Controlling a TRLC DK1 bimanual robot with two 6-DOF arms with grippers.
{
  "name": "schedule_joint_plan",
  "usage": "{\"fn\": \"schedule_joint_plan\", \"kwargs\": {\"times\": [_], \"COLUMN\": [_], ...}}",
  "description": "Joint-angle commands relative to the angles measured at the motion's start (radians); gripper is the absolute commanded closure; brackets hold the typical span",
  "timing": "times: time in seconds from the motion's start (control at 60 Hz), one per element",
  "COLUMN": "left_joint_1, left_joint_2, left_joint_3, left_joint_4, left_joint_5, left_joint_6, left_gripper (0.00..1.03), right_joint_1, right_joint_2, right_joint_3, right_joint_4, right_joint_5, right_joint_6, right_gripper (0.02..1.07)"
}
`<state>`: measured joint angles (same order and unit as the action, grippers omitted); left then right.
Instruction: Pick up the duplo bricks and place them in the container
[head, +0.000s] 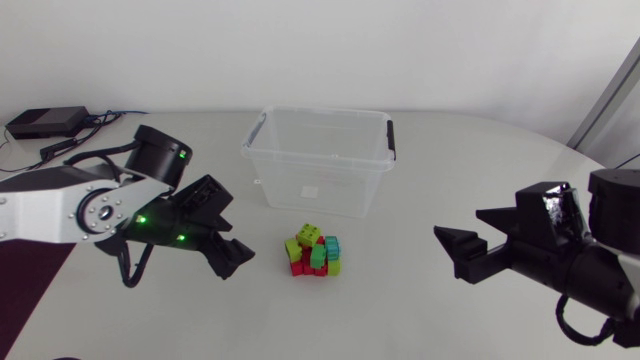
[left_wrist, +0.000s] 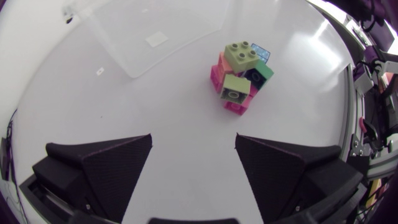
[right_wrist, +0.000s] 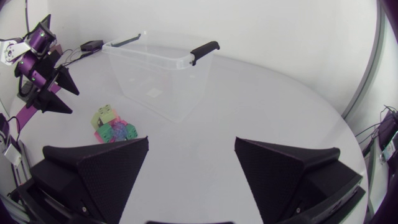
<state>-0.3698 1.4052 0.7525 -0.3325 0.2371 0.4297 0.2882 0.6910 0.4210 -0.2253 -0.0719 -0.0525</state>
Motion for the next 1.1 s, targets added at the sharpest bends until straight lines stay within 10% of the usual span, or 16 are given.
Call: {"fn": "schedule_joint_plan", "kwargs": {"times": [0.0,0.367,0.967,1.083], "left_joint_1": [-0.006,-0.029,-0.115,-0.115], "left_joint_2": [0.057,0.152,0.290,0.322], "left_joint_3": [0.033,0.022,0.005,0.010], "left_joint_4": [-0.010,0.205,0.355,0.374], "left_joint_5": [0.056,0.169,0.179,0.179], "left_joint_6": [0.092,0.087,0.072,0.070], "left_gripper": [0.08,0.09,0.12,0.27], "right_joint_1": [0.005,0.081,0.247,0.261], "right_joint_2": [0.067,0.197,0.387,0.415], "right_joint_3": [0.061,0.084,0.147,0.151], "right_joint_4": [-0.028,-0.080,-0.011,0.001], "right_joint_5": [-0.012,-0.043,-0.094,-0.094], "right_joint_6": [0.008,-0.326,-0.320,-0.314], "right_gripper": [0.07,0.07,0.10,0.10]}}
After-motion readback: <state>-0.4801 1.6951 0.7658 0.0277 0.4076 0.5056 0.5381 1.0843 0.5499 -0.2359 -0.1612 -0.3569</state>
